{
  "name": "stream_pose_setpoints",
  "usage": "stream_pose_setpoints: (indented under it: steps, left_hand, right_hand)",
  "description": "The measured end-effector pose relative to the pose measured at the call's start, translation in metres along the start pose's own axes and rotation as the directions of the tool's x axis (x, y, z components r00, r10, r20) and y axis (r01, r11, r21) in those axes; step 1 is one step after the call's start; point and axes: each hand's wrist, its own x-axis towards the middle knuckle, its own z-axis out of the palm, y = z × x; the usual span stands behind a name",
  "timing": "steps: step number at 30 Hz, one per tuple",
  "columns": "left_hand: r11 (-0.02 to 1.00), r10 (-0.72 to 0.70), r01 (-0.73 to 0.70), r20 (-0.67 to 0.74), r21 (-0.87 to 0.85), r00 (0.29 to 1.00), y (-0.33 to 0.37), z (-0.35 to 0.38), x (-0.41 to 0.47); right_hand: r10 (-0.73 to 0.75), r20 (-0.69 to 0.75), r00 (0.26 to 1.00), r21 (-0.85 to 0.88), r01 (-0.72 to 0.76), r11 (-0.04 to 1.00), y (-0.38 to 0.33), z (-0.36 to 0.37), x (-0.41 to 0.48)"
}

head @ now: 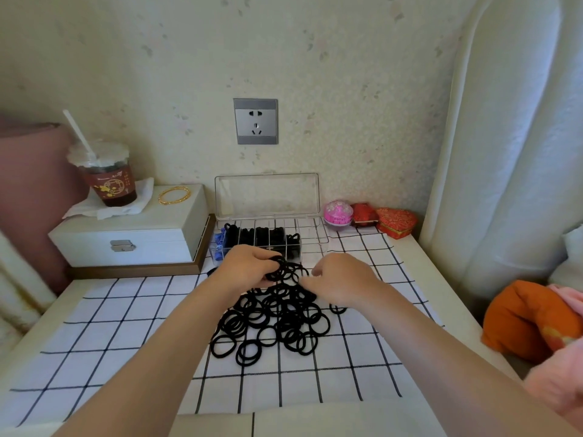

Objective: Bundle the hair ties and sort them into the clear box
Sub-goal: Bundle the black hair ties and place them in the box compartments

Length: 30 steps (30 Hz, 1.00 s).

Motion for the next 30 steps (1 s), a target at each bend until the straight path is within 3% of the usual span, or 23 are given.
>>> stream_pose_setpoints:
  steps: [6, 12, 15, 19, 22, 26, 30]
  left_hand:
    - [0.998, 0.03, -0.032, 0.038, 0.054, 0.999, -0.009, -0.006, -0.002]
    - [0.998, 0.033, -0.036, 0.045, 0.053, 0.998, -0.013, -0.013, -0.001]
    - [0.998, 0.048, -0.049, 0.031, 0.038, 0.998, -0.013, -0.013, -0.002]
    - [0.994, 0.081, -0.079, -0.021, 0.071, 0.996, -0.013, -0.01, -0.002]
    - [0.997, 0.074, -0.074, 0.009, -0.024, 0.997, -0.009, -0.005, -0.007]
    - [0.98, 0.027, -0.001, 0.126, -0.198, 0.992, -0.003, -0.001, -0.013]
    - [0.914, -0.006, 0.119, 0.281, -0.387, 0.96, 0.002, 0.0, -0.016]
  right_hand:
    - [0.021, 0.037, 0.999, -0.083, -0.018, 0.996, -0.007, 0.016, 0.008]
    - [0.015, 0.205, 0.979, 0.051, -0.026, 0.998, -0.008, 0.009, 0.018]
    - [-0.02, 0.205, 0.979, 0.182, -0.018, 0.983, -0.011, -0.003, 0.018]
    - [-0.027, 0.186, 0.982, 0.52, -0.075, 0.851, -0.018, -0.02, 0.01]
    - [-0.035, 0.175, 0.984, 0.691, -0.097, 0.717, -0.024, -0.029, 0.002]
    - [-0.04, 0.183, 0.982, 0.803, -0.126, 0.582, -0.029, -0.026, -0.003]
    - [0.034, 0.133, 0.99, 0.803, -0.128, 0.581, -0.029, -0.019, -0.001]
